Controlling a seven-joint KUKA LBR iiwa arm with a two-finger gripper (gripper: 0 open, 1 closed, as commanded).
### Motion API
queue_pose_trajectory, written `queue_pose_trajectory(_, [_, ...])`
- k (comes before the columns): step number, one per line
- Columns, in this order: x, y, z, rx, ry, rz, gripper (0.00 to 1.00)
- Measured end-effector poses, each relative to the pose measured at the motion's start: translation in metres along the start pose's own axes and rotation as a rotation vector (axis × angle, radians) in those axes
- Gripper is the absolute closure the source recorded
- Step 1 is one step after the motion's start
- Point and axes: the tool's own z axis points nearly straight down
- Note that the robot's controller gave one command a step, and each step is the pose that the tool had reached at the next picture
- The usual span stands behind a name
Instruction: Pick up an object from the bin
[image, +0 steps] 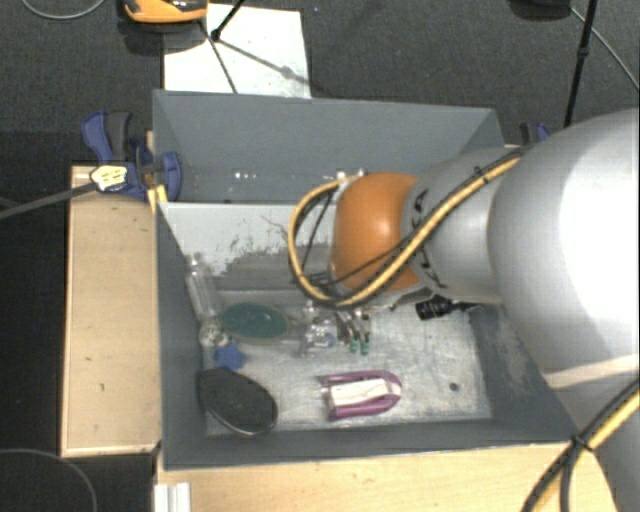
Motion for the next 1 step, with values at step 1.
queue_pose_trajectory(1, [-0.0013, 0.0003, -0.0210, -0.001, -0.001, -0.002, 1.00])
